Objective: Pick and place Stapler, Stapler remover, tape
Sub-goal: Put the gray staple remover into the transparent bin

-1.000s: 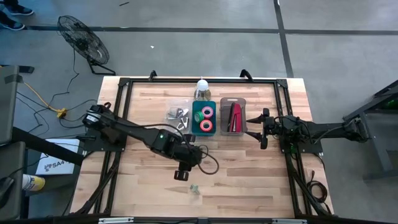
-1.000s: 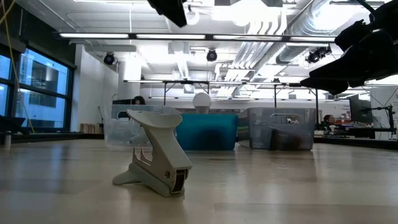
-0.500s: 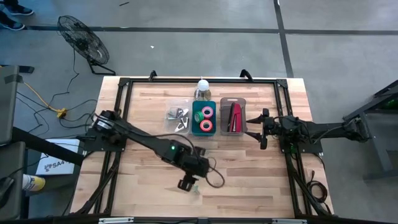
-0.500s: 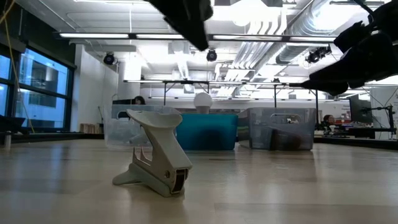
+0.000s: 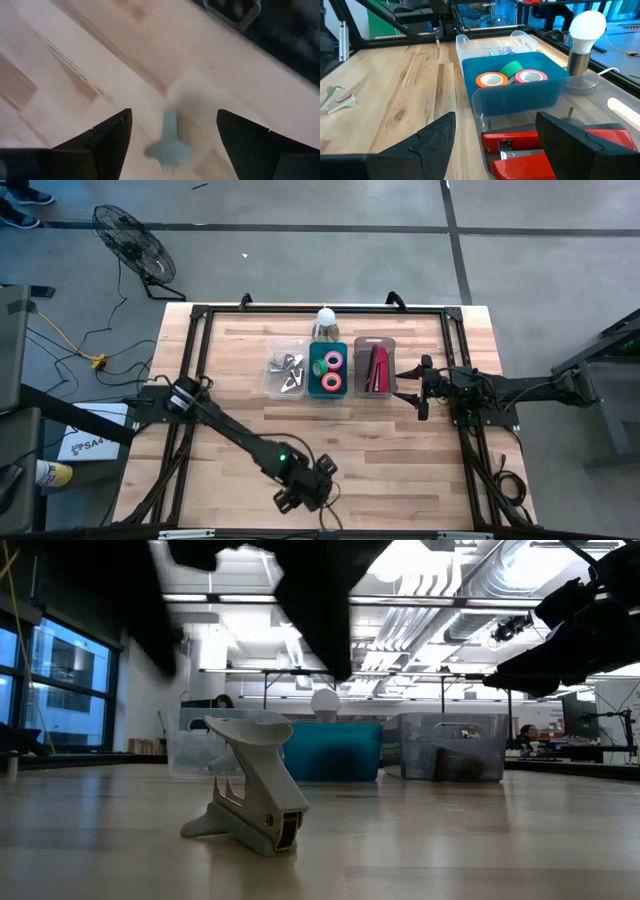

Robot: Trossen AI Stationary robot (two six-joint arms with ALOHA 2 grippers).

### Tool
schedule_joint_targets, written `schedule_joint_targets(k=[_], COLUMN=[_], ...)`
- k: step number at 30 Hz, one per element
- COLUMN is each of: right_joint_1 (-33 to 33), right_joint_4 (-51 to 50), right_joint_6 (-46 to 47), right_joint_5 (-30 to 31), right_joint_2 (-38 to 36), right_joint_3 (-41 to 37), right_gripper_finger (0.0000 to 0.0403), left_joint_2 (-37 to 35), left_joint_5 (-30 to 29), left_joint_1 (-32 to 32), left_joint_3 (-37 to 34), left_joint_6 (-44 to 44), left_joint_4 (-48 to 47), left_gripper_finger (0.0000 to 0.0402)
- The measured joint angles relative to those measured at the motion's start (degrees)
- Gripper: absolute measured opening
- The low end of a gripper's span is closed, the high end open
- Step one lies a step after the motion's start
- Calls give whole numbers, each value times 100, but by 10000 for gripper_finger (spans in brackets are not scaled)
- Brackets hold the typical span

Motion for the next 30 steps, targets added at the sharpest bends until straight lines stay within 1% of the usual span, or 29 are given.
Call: schedule_joint_targets(k=[1,4,6,8,10,12,14,16,23,26,30], right_joint_1=[2,0,2,0,2,0,2,1,1,0,2], right_joint_4=[15,7,11,28,-1,10,18,14,-16,-8,-11], right_joint_6=[0,-1,0,1,-1,1,2,-1,1,-1,0], right_joint_5=[-1,-3,0,8,9,7,1,-2,-1,-2,-2], right_joint_2=[13,22,38,67,91,104,128,141,158,171,167], right_joint_3=[0,0,0,0,0,1,0,0,0,0,0], right_gripper_finger=[268,268,268,268,268,268,268,268,268,268,268], left_joint_2=[36,210,273,375,424,545,572,658,688,693,699], left_joint_5=[-114,-492,-639,-664,-680,-663,-655,-616,-626,-632,-602], left_joint_1=[-37,-93,-87,-69,-48,-6,-8,-1,-5,-10,-12], left_joint_3=[-2,9,-15,13,-2,10,-14,13,11,11,11], left_joint_6=[105,163,161,159,161,158,150,145,141,139,135], left_joint_4=[-77,166,62,314,118,260,8,131,16,-28,-86], left_gripper_finger=[287,287,287,287,287,287,287,287,285,270,229])
